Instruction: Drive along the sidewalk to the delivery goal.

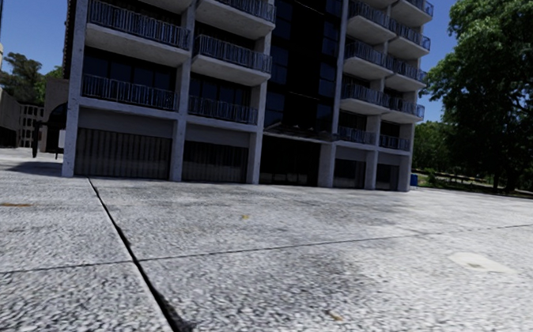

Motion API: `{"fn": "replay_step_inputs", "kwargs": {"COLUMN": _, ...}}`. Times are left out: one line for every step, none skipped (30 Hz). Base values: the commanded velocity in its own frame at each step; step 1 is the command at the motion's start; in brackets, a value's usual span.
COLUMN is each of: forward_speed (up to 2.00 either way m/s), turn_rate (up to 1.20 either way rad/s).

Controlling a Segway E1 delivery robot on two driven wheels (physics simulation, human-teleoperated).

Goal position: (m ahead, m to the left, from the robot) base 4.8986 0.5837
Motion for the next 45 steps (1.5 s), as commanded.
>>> {"fn": "replay_step_inputs", "kwargs": {"forward_speed": 2.0, "turn_rate": 0.0}}
{"fn": "replay_step_inputs", "kwargs": {"forward_speed": 2.0, "turn_rate": 0.0}}
{"fn": "replay_step_inputs", "kwargs": {"forward_speed": 2.0, "turn_rate": 0.0}}
{"fn": "replay_step_inputs", "kwargs": {"forward_speed": 2.0, "turn_rate": 0.0}}
{"fn": "replay_step_inputs", "kwargs": {"forward_speed": 2.0, "turn_rate": 0.0}}
{"fn": "replay_step_inputs", "kwargs": {"forward_speed": 2.0, "turn_rate": 0.0}}
{"fn": "replay_step_inputs", "kwargs": {"forward_speed": 2.0, "turn_rate": 0.0}}
{"fn": "replay_step_inputs", "kwargs": {"forward_speed": 2.0, "turn_rate": 0.0}}
{"fn": "replay_step_inputs", "kwargs": {"forward_speed": 2.0, "turn_rate": 0.0}}
{"fn": "replay_step_inputs", "kwargs": {"forward_speed": 2.0, "turn_rate": 0.0}}
{"fn": "replay_step_inputs", "kwargs": {"forward_speed": 2.0, "turn_rate": 0.0}}
{"fn": "replay_step_inputs", "kwargs": {"forward_speed": 2.0, "turn_rate": 0.0}}
{"fn": "replay_step_inputs", "kwargs": {"forward_speed": 2.0, "turn_rate": 0.0}}
{"fn": "replay_step_inputs", "kwargs": {"forward_speed": 2.0, "turn_rate": 0.0}}
{"fn": "replay_step_inputs", "kwargs": {"forward_speed": 2.0, "turn_rate": 0.0}}
{"fn": "replay_step_inputs", "kwargs": {"forward_speed": 2.0, "turn_rate": 0.0}}
{"fn": "replay_step_inputs", "kwargs": {"forward_speed": 2.0, "turn_rate": 0.0}}
{"fn": "replay_step_inputs", "kwargs": {"forward_speed": 2.0, "turn_rate": 0.0}}
{"fn": "replay_step_inputs", "kwargs": {"forward_speed": 2.0, "turn_rate": 0.0}}
{"fn": "replay_step_inputs", "kwargs": {"forward_speed": 2.0, "turn_rate": 0.0}}
{"fn": "replay_step_inputs", "kwargs": {"forward_speed": 2.0, "turn_rate": 0.0}}
{"fn": "replay_step_inputs", "kwargs": {"forward_speed": 2.0, "turn_rate": 0.0}}
{"fn": "replay_step_inputs", "kwargs": {"forward_speed": 2.0, "turn_rate": 0.0}}
{"fn": "replay_step_inputs", "kwargs": {"forward_speed": 2.0, "turn_rate": 0.0}}
{"fn": "replay_step_inputs", "kwargs": {"forward_speed": 2.0, "turn_rate": 0.0}}
{"fn": "replay_step_inputs", "kwargs": {"forward_speed": 2.0, "turn_rate": 0.0}}
{"fn": "replay_step_inputs", "kwargs": {"forward_speed": 2.0, "turn_rate": 0.0}}
{"fn": "replay_step_inputs", "kwargs": {"forward_speed": 2.0, "turn_rate": 0.0}}
{"fn": "replay_step_inputs", "kwargs": {"forward_speed": 2.0, "turn_rate": 0.0}}
{"fn": "replay_step_inputs", "kwargs": {"forward_speed": 2.0, "turn_rate": 0.0}}
{"fn": "replay_step_inputs", "kwargs": {"forward_speed": 2.0, "turn_rate": 0.0}}
{"fn": "replay_step_inputs", "kwargs": {"forward_speed": 2.0, "turn_rate": 0.0}}
{"fn": "replay_step_inputs", "kwargs": {"forward_speed": 2.0, "turn_rate": 0.0}}
{"fn": "replay_step_inputs", "kwargs": {"forward_speed": 2.0, "turn_rate": 0.0}}
{"fn": "replay_step_inputs", "kwargs": {"forward_speed": 2.0, "turn_rate": 0.0}}
{"fn": "replay_step_inputs", "kwargs": {"forward_speed": 2.0, "turn_rate": 0.02}}
{"fn": "replay_step_inputs", "kwargs": {"forward_speed": 2.0, "turn_rate": 0.11}}
{"fn": "replay_step_inputs", "kwargs": {"forward_speed": 2.0, "turn_rate": 0.11}}
{"fn": "replay_step_inputs", "kwargs": {"forward_speed": 2.0, "turn_rate": 0.18}}
{"fn": "replay_step_inputs", "kwargs": {"forward_speed": 2.0, "turn_rate": 0.21}}
{"fn": "replay_step_inputs", "kwargs": {"forward_speed": 2.0, "turn_rate": 0.24}}
{"fn": "replay_step_inputs", "kwargs": {"forward_speed": 2.0, "turn_rate": 0.24}}
{"fn": "replay_step_inputs", "kwargs": {"forward_speed": 2.0, "turn_rate": 0.32}}
{"fn": "replay_step_inputs", "kwargs": {"forward_speed": 2.0, "turn_rate": 0.35}}
{"fn": "replay_step_inputs", "kwargs": {"forward_speed": 2.0, "turn_rate": 0.35}}
